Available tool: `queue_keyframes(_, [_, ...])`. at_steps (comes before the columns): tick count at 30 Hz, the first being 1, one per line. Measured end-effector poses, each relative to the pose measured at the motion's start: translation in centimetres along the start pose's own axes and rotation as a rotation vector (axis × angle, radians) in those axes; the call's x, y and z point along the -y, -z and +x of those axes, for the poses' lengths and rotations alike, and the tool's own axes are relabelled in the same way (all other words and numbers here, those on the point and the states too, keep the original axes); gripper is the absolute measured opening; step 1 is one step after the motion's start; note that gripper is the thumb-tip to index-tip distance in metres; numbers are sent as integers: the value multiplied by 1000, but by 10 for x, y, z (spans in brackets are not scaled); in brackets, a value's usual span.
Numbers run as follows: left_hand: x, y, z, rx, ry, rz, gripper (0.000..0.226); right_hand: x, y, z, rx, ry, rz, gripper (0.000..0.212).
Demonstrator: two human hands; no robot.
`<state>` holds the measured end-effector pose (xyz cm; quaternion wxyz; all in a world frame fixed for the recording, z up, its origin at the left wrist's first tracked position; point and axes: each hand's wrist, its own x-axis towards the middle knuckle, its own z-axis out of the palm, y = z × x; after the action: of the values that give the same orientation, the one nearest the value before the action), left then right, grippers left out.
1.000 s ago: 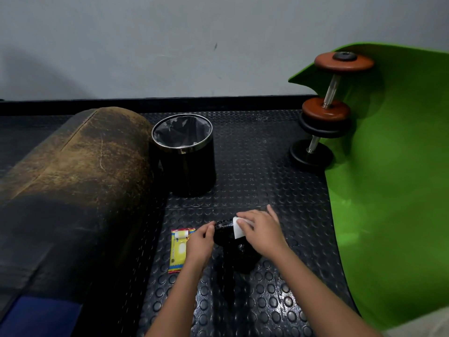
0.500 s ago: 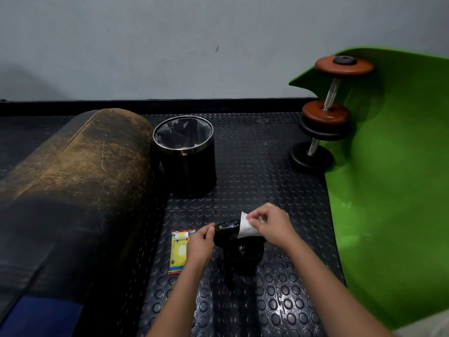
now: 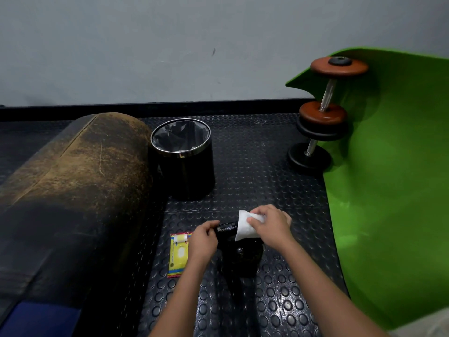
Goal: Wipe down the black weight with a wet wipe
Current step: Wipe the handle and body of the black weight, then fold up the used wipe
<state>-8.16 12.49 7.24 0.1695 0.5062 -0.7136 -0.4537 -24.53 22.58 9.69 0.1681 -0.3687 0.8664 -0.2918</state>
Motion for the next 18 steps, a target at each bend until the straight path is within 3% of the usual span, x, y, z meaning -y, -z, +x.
queue_keyframes(4, [-26,-6,-5,68,-31,-15,26,2,-1,-2,-70,6,112,6])
queue_keyframes(8, [-35,-11,-7,83,-132,-2,6,3,-1,0,-2,-48,334,17])
queue_keyframes(12, [-33,-12,-2,59,-170,2,8,12,6,1,106,-41,604,17])
queue_keyframes(18, [-38,-8,-3,26,-139,-108,8,17,6,3,2,-71,649,9])
